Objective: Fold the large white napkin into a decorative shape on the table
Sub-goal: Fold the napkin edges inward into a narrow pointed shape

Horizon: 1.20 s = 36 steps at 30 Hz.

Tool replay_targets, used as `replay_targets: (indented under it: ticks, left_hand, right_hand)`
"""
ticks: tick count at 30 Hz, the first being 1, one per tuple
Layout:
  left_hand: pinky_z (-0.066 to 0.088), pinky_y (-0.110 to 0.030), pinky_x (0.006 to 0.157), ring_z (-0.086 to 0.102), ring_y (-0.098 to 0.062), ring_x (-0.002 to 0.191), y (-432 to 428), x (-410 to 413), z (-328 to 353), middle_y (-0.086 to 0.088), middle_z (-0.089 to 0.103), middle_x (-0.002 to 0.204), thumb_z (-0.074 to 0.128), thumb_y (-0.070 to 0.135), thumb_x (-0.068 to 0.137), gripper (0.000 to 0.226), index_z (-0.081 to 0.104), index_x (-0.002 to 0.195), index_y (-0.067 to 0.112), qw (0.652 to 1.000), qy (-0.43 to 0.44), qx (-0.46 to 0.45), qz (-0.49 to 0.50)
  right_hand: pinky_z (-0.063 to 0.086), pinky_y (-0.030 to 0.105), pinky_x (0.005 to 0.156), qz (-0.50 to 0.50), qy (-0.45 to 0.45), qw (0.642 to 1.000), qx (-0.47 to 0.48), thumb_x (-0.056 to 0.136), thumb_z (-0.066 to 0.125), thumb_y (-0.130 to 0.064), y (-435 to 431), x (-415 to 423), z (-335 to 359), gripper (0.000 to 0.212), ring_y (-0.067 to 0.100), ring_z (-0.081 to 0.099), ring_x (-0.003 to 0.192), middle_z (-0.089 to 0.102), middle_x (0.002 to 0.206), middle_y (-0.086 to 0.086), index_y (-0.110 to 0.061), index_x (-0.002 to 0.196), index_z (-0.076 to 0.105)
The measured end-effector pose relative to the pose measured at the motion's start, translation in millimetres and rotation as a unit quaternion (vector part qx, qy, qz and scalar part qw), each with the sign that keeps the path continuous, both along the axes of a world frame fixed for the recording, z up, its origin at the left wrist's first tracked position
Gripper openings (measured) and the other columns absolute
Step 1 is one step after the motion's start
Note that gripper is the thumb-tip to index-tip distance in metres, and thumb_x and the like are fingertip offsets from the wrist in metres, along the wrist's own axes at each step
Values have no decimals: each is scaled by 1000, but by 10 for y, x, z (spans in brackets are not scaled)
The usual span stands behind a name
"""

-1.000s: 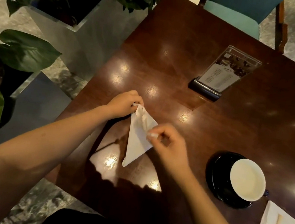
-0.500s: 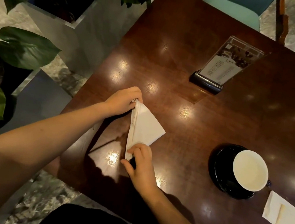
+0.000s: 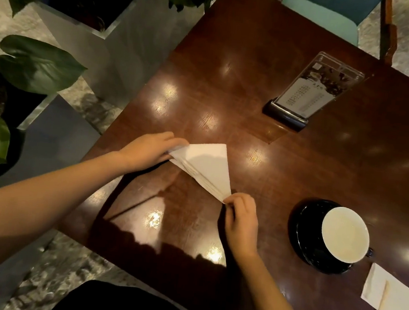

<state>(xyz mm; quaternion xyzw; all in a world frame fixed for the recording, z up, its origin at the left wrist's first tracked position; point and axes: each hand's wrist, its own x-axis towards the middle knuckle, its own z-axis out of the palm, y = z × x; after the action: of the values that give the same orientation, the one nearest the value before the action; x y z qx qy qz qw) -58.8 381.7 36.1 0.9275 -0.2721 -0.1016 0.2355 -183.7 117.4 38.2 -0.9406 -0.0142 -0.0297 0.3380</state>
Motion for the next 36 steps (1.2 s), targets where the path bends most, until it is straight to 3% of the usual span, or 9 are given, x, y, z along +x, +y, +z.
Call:
replay_targets:
  ticks: [5, 8, 11, 18, 21, 24, 30, 34, 36]
  left_hand:
    - [46, -38, 55, 54, -30, 75, 6, -271, 1, -14, 55, 90, 58, 3, 86, 56, 43, 137, 20, 997, -72, 19, -17]
    - [46, -41, 58, 53, -30, 78, -3, -317, 23, -14, 55, 92, 56, 3, 87, 64, 30, 139, 28, 996, -83, 31, -11]
    - [45, -40, 53, 53, -29, 71, -37, -337, 75, -14, 55, 85, 60, 3, 85, 62, 30, 133, 27, 995, -99, 28, -3]
    - [29, -30, 45, 51, -27, 58, -55, -329, 83, -13, 56, 71, 60, 17, 89, 22, 64, 108, 7, 990, -135, 47, 14]
    - [35, -28, 40, 54, -28, 56, -62, -310, 63, -14, 57, 69, 75, -7, 64, 45, 59, 103, 9, 983, -172, 51, -25]
    - [45, -33, 41, 58, -30, 63, -64, -303, 72, -15, 61, 77, 74, -9, 62, 45, 61, 102, 7, 985, -165, 52, -22]
    - [54, -40, 66, 61, -32, 88, -47, -301, 19, -13, 63, 98, 65, 1, 79, 33, 62, 112, 5, 998, -65, 15, 14]
    - [46, -22, 74, 63, -14, 87, -113, -298, 50, -2, 67, 105, 62, 4, 83, 30, 65, 112, 14, 986, 42, -84, 137]
    - [47, -12, 66, 66, -5, 69, -137, -299, 80, 2, 70, 100, 64, 6, 83, 25, 68, 105, 17, 960, 138, -140, 199]
  right_hand:
    - [45, 21, 79, 17, 41, 999, 4, 81, 67, -7, -63, 89, 22, 15, 14, 47, 97, 50, 102, -1, -8, 93, 58]
    - [48, 26, 81, -5, 51, 999, 10, 84, 66, -12, -63, 112, 18, 21, 13, 48, 101, 54, 108, 2, -9, 103, 59]
    - [48, 30, 82, -29, 58, 998, 0, 86, 64, -10, -53, 150, 29, 19, 15, 51, 99, 59, 106, 2, -9, 105, 62]
    - [43, 26, 69, -22, -1, 1000, -11, 78, 69, 0, -161, 188, 86, 12, 13, 49, 84, 60, 86, 2, -8, 80, 60]
    - [46, 31, 70, 1, 21, 999, -38, 81, 69, -8, -180, 89, 35, 9, 15, 51, 82, 61, 86, 1, -9, 80, 60]
    - [47, 33, 70, 11, 18, 998, -64, 82, 71, -15, -157, 12, -6, 12, 19, 53, 79, 62, 86, 3, -8, 83, 61]
    - [50, 33, 72, 7, 4, 996, -84, 80, 72, -8, -76, -20, -22, 14, 23, 57, 83, 63, 92, 6, -6, 88, 61]
    - [52, 35, 69, -22, -7, 997, -78, 83, 66, -5, -96, 97, -30, 8, 23, 57, 83, 64, 93, 6, -6, 89, 61]
    - [53, 36, 70, -22, -7, 996, -84, 84, 66, -6, -136, 143, -42, 7, 24, 58, 84, 64, 94, 6, -6, 90, 62]
